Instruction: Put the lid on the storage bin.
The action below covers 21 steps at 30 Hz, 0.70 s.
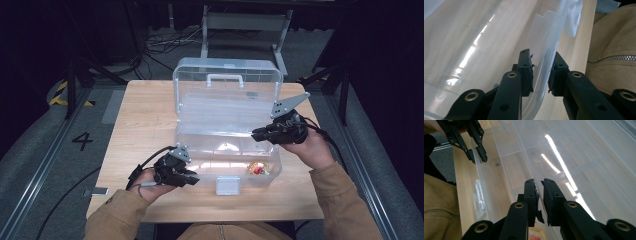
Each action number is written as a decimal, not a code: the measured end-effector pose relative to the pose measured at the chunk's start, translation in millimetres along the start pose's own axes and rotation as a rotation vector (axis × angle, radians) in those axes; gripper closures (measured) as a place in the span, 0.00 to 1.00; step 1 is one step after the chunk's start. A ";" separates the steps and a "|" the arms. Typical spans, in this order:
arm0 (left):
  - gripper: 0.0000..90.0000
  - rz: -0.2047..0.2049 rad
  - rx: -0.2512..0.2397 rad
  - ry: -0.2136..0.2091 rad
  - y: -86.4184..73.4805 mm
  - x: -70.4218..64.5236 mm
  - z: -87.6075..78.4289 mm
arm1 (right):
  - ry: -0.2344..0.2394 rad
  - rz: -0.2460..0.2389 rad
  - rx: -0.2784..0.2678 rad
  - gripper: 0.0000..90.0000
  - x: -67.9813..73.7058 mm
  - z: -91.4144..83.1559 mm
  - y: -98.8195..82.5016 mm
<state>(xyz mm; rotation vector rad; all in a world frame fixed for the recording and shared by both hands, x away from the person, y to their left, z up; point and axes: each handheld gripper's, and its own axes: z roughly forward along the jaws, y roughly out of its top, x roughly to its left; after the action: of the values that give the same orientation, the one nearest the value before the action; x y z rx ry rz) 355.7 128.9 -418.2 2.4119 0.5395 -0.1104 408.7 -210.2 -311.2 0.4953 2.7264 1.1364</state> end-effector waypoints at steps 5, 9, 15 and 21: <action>0.83 0.000 -0.001 0.000 0.0 0.0 0.0 | 0.004 0.001 -0.003 0.90 3.6 0.0 -3.0; 0.83 0.000 -0.002 -0.001 -0.1 0.0 0.1 | 0.002 -0.004 -0.005 0.90 7.7 0.2 -6.0; 0.83 0.001 -0.002 -0.003 -0.2 0.1 0.0 | 0.007 -0.020 0.003 0.90 11.5 1.0 -8.4; 0.83 0.002 -0.003 -0.003 -0.2 0.2 -0.1 | -0.001 -0.033 0.013 0.90 14.5 1.3 -8.7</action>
<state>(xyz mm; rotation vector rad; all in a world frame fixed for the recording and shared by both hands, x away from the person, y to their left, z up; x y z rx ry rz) 355.8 129.2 -418.3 2.4092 0.5359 -0.1126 393.3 -210.0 -318.4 0.4504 2.7324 1.1107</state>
